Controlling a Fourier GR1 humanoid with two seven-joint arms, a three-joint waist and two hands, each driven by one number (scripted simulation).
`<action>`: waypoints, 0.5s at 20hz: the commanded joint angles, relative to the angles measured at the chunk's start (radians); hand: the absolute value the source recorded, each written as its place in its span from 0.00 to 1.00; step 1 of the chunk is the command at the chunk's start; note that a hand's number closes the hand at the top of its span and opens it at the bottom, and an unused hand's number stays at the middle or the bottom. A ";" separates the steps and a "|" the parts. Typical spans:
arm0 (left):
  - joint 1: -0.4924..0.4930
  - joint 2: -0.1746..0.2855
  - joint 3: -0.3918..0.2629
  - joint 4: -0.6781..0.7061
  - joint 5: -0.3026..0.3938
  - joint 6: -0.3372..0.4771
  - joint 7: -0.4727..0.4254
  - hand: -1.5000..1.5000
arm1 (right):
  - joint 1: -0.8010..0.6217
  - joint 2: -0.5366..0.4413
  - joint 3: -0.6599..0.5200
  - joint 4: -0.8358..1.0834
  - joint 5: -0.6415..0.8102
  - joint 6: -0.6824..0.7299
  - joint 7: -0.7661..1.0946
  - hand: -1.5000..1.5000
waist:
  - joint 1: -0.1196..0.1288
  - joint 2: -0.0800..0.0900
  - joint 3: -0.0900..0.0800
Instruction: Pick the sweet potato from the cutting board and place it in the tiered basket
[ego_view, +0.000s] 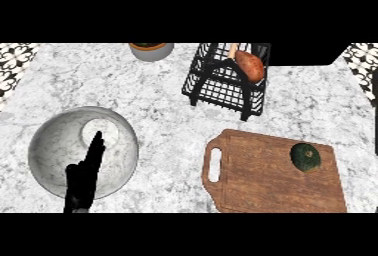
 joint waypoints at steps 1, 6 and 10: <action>0.000 0.015 0.011 -0.022 -0.009 0.011 0.040 0.50 | 0.082 -0.144 -0.106 -0.052 -0.084 0.077 0.041 0.00 | -0.004 -0.001 -0.001; 0.026 0.014 0.018 -0.052 0.014 -0.005 0.043 0.50 | 0.276 -0.293 -0.235 -0.162 -0.250 0.310 0.035 0.00 | -0.017 -0.004 0.000; 0.013 -0.013 0.003 0.006 0.001 -0.002 0.005 0.50 | 0.423 -0.411 -0.352 -0.117 -0.357 0.485 -0.045 0.00 | -0.013 0.003 0.000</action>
